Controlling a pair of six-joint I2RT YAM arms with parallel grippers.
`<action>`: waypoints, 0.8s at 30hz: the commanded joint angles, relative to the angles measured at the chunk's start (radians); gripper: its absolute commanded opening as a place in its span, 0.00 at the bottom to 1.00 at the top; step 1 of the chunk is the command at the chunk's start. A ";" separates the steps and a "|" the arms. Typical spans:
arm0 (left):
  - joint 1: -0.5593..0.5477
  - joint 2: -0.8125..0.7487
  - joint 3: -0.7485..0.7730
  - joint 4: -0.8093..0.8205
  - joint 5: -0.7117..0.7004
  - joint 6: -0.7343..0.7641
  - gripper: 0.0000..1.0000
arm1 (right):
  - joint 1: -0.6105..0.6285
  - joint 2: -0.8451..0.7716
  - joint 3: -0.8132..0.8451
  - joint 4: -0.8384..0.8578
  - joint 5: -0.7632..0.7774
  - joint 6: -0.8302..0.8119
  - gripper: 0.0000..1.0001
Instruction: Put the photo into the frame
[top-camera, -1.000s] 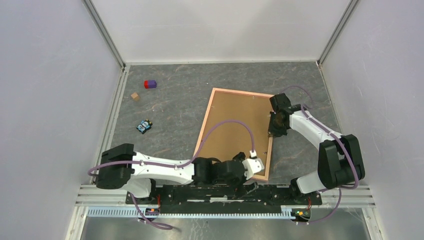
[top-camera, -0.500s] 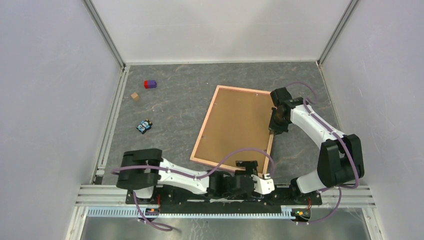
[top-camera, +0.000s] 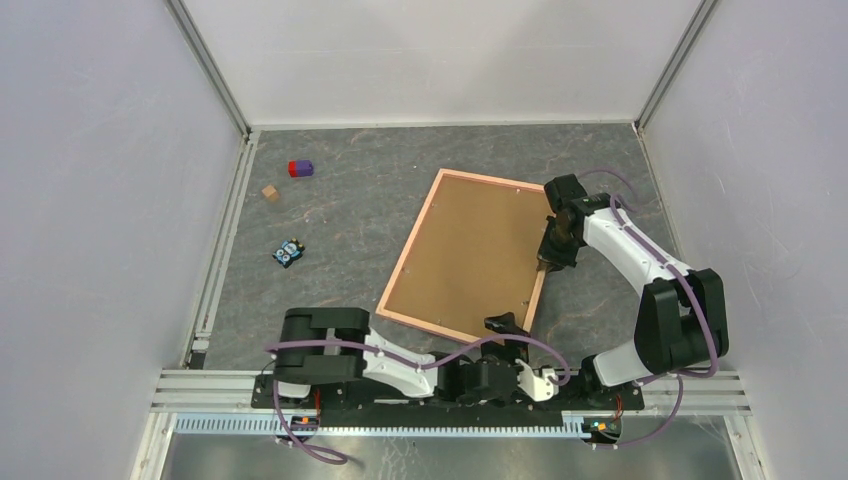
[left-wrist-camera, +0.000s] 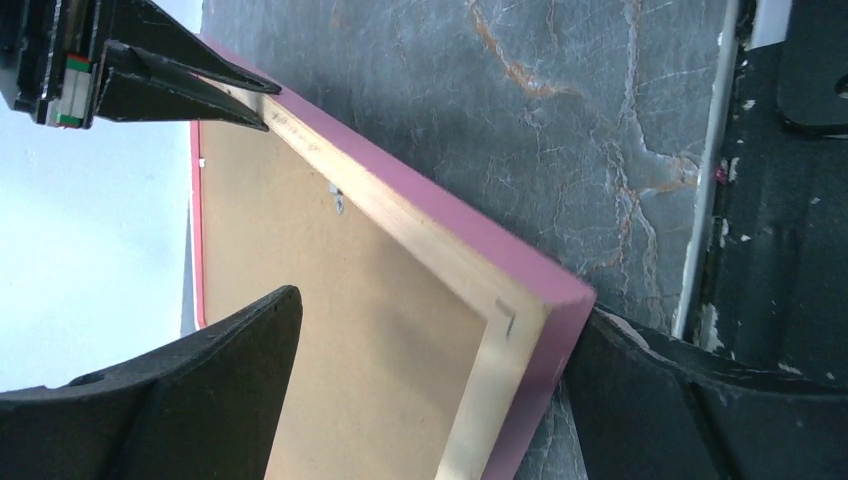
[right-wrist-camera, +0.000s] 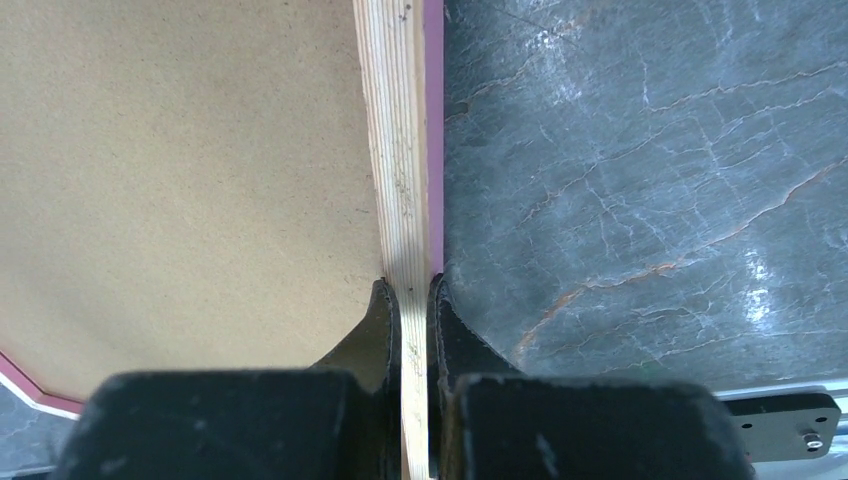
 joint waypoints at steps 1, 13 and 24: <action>-0.006 0.092 0.057 0.111 -0.095 0.104 1.00 | -0.018 -0.047 0.059 0.011 -0.046 0.077 0.00; 0.017 0.174 0.099 0.402 -0.305 0.304 0.50 | -0.024 -0.111 -0.009 0.038 -0.085 0.132 0.00; 0.017 -0.008 0.017 0.403 -0.327 0.318 0.10 | -0.028 -0.228 0.037 0.164 0.030 -0.031 0.34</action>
